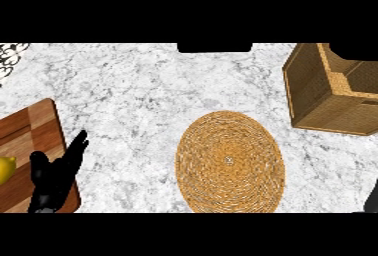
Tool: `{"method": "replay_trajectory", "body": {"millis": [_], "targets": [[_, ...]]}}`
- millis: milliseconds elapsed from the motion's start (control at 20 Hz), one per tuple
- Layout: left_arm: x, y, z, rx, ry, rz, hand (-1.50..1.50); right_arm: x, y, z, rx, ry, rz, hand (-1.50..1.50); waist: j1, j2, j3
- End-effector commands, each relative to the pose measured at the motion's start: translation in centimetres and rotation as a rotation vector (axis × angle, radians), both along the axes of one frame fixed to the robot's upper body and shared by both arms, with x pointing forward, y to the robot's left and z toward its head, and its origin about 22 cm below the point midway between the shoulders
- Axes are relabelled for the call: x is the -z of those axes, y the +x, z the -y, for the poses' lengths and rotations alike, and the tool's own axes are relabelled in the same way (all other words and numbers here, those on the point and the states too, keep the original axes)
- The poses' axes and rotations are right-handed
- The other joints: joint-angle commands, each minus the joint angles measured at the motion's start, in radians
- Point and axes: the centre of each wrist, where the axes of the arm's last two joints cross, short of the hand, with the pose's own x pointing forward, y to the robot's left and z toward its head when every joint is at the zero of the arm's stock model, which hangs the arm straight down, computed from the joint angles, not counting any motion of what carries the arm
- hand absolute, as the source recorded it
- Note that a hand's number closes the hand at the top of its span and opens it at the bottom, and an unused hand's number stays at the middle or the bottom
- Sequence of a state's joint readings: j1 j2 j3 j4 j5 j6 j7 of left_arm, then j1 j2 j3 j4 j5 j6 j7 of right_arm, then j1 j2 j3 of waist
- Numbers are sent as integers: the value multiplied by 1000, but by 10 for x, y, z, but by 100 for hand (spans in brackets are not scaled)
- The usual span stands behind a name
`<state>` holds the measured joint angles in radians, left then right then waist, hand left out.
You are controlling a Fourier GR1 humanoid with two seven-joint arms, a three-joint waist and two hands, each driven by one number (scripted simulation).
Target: Pick the cupcake from the placemat and place it in the basket
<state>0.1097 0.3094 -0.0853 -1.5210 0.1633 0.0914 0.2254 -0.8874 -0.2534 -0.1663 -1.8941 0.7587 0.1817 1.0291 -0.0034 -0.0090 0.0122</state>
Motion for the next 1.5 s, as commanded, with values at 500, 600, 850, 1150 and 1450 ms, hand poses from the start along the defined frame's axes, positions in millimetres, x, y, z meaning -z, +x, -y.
{"method": "replay_trajectory", "body": {"millis": [500,600,850,1150,1450], "targets": [[24,-6,0,-6,-15,-152,0,49,60,85,59,35,-126,150,9,16,-11],[30,2,5,-12,-12,-147,0,49,70,90,43,78,-116,150,7,18,-12],[25,-16,5,-10,-17,-158,0,64,74,115,52,205,-81,150,13,12,-11],[36,-9,-2,-33,-20,-154,0,97,79,140,34,214,-84,150,5,14,-12],[34,-11,6,-11,-25,-162,0,122,84,159,217,-21,-216,150,14,19,-13]]}}
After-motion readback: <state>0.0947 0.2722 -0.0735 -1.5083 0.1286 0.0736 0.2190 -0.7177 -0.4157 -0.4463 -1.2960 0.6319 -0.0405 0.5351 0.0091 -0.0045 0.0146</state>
